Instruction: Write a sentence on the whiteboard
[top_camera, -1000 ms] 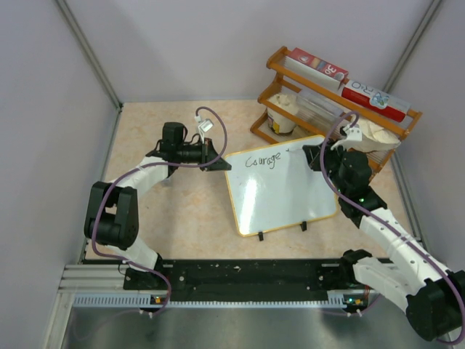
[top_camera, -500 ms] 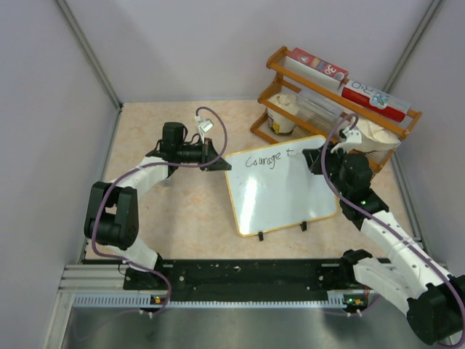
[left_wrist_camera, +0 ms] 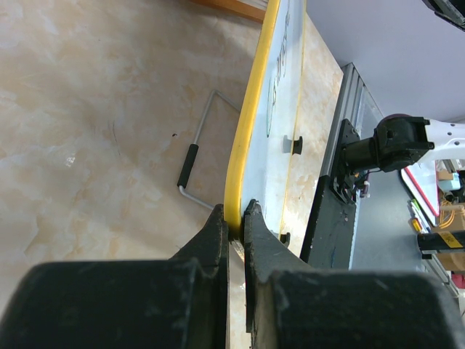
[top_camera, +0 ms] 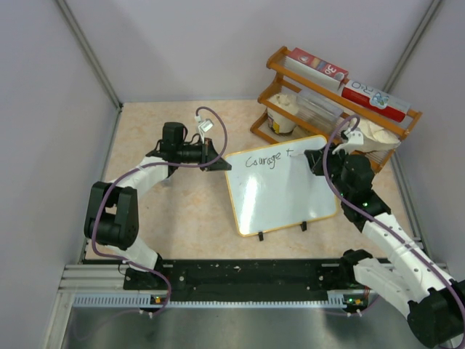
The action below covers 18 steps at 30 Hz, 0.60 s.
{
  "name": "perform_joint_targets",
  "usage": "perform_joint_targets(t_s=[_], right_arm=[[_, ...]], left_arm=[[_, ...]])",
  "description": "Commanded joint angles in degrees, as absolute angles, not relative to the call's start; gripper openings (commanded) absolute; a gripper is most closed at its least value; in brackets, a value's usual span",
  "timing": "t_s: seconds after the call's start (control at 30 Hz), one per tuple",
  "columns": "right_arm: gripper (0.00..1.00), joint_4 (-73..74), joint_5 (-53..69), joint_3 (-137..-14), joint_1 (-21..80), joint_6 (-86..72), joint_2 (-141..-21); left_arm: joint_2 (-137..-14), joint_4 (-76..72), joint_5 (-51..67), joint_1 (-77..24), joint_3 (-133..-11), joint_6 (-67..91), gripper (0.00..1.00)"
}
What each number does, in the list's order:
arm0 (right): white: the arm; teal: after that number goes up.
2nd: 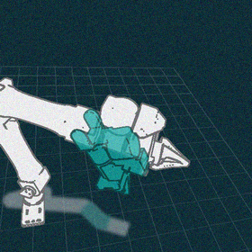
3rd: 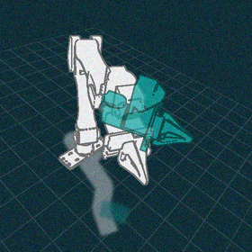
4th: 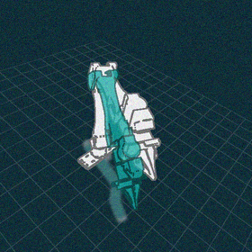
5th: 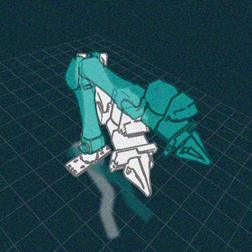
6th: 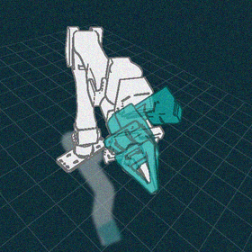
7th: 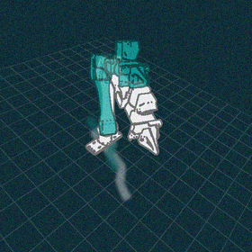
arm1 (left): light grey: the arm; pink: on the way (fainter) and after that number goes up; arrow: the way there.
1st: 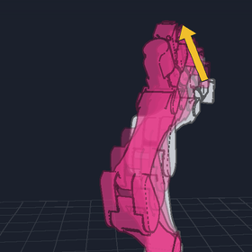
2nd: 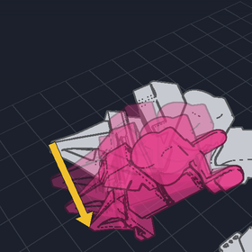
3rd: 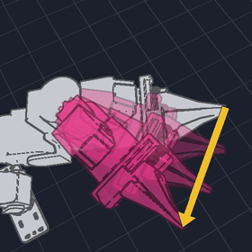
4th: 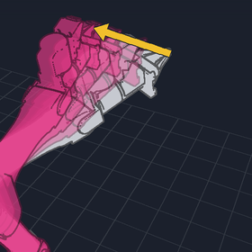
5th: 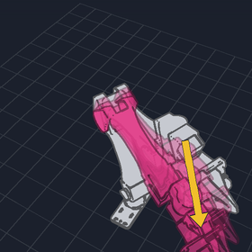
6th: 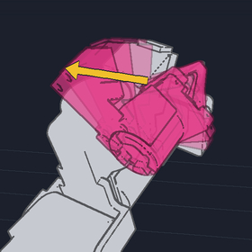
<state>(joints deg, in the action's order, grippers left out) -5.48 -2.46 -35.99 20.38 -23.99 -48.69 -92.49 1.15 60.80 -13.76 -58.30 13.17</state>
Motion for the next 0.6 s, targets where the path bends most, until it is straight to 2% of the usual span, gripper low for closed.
perform_joint_targets(t_s=[0.0, 0.57], right_arm=[[0.0, -6.2, -4.2, -36.1, 19.7, -22.9, -47.7], [0.0, -10.6, -0.4, -37.3, 19.7, -24.3, -49.4]], left_arm=[[-93.7, 4.0, 55.7, -16.8, -56.2, 1.9, 0.0], [-93.6, 4.0, 55.5, -16.9, -56.2, 1.8, 0.0]])
